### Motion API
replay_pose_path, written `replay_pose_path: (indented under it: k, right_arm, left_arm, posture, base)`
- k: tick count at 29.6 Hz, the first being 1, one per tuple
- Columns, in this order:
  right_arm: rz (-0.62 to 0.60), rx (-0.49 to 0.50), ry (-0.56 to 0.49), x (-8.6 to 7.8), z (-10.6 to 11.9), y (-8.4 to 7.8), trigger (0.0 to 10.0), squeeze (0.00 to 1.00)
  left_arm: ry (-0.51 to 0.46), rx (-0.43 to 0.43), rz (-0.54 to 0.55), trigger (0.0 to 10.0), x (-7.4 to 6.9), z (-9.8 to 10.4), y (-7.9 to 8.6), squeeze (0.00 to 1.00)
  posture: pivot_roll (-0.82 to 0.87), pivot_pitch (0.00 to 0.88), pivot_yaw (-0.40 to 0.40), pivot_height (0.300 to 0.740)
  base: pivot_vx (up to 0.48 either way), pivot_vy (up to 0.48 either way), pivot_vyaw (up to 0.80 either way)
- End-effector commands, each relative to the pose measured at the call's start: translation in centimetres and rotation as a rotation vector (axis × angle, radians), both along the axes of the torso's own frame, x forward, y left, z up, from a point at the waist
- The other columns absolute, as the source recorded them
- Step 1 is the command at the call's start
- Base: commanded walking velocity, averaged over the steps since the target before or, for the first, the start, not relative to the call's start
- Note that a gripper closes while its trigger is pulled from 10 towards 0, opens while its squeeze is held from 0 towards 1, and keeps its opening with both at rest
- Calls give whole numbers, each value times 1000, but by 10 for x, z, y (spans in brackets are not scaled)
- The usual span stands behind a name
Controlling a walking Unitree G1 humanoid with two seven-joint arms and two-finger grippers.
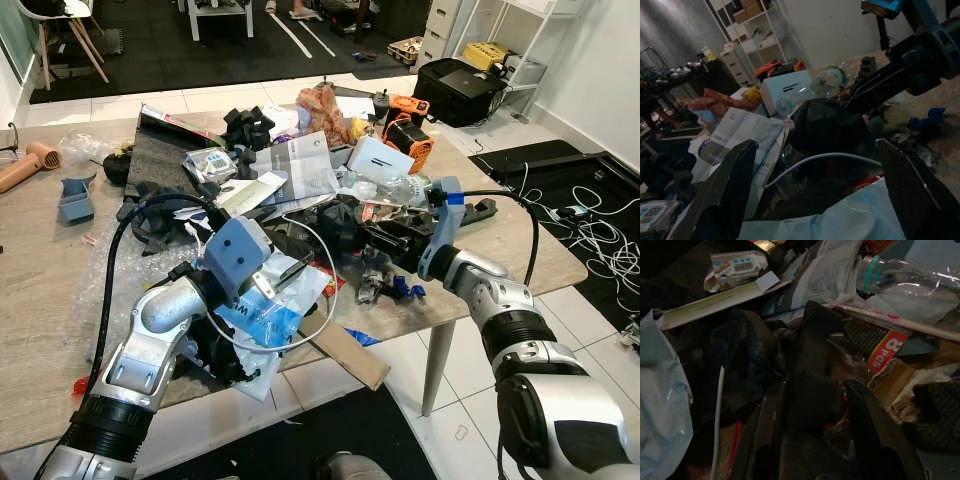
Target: Picking trash to rubbish bin
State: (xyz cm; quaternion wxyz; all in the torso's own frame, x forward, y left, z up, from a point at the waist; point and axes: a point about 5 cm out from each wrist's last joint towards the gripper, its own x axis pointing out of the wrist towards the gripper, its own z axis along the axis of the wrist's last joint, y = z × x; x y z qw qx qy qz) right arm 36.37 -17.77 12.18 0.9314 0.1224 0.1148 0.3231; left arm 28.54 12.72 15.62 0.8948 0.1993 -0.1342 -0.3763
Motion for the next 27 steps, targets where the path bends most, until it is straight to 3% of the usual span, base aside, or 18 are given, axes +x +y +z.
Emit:
replay_pose_path:
  k: [1,12,16,21,22,24,25,27]
  right_arm:
    - [-11,18,-14,2,5,-1,0,0]
    - [-10,50,-43,3,10,-2,0,0]
    - [8,133,-100,5,23,0,0,0]
    - [80,326,-205,4,51,3,0,0]
    - [133,385,-237,1,60,7,0,0]
    - [153,402,-247,0,63,8,0,0]
    - [209,433,-268,-4,69,14,0,0]
    - [249,446,-282,-8,72,19,0,0]
  left_arm:
    - [-9,31,-3,10000,-2,-1,2,0]
    - [-10,33,8,10000,-1,-2,3,0]
    - [-15,31,15,10000,-1,-1,3,0]
    - [-30,-70,57,10000,4,8,7,0]
    - [-38,-147,91,10000,7,14,11,0]
    - [-41,-174,101,10000,8,16,12,0]
    - [-47,-245,127,10000,10,22,15,0]
    - [-49,-307,153,10000,12,26,18,0]
  posture:
    - [-36,0,-46,740]
    - [-36,0,-46,740]
    - [-37,0,-48,740]
    - [-39,0,-48,740]
    - [-39,0,-48,740]
    - [-39,0,-48,740]
    - [-39,0,-48,740]
    - [-39,0,-51,740]
  base:
    - [0,0,0]
    - [0,0,0]
    - [0,0,0]
    - [0,0,0]
    - [0,0,0]
    - [0,0,0]
    - [0,0,0]
    - [0,0,0]
